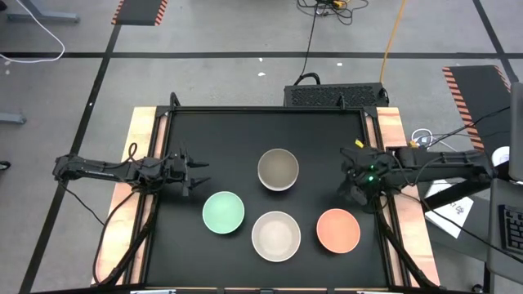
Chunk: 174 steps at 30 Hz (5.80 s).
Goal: Nest bowls inside each other
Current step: Stack the orange bowl on the stacked brown bowl
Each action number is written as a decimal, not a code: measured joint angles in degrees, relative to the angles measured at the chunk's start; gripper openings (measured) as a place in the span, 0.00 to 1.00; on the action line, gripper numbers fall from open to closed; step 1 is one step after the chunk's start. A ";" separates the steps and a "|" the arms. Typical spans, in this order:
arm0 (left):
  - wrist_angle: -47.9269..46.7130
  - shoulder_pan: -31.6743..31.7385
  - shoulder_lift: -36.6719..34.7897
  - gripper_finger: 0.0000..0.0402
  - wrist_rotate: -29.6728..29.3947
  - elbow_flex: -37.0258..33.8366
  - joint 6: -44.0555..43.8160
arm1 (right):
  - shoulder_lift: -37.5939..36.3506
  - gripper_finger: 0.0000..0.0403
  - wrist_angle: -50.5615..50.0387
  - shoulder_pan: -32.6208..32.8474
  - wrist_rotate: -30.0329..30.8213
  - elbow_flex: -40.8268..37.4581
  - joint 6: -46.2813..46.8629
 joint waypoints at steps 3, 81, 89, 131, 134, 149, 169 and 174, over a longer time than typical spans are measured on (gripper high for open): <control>0.04 0.00 0.02 0.60 0.02 0.00 -0.06 | 2.01 0.66 0.72 3.60 0.11 0.00 4.43; -0.07 -0.02 0.00 0.60 0.22 -0.04 1.75 | 3.61 0.00 10.11 18.67 27.66 0.04 -6.95; -0.14 0.00 0.02 0.60 0.20 -0.04 2.32 | -7.23 0.00 6.49 18.65 36.44 -1.95 -14.16; -0.15 0.00 0.02 0.60 0.17 -0.04 5.68 | -6.17 0.00 50.84 -8.94 16.70 -21.82 -21.10; -0.17 0.00 0.02 0.60 0.17 -0.04 5.64 | -1.66 0.00 50.74 -13.39 12.72 -18.64 -21.41; -0.79 0.00 0.02 0.60 1.57 -0.04 5.46 | 22.98 0.00 41.31 -25.13 -5.86 6.07 -24.85; -1.18 0.00 0.02 0.60 3.23 -0.02 5.90 | 50.94 0.00 1.99 -25.81 -1.36 42.70 -33.43; -1.20 0.00 0.03 0.60 3.23 -0.02 5.97 | 55.25 0.00 -5.60 -25.35 -0.68 48.14 -33.04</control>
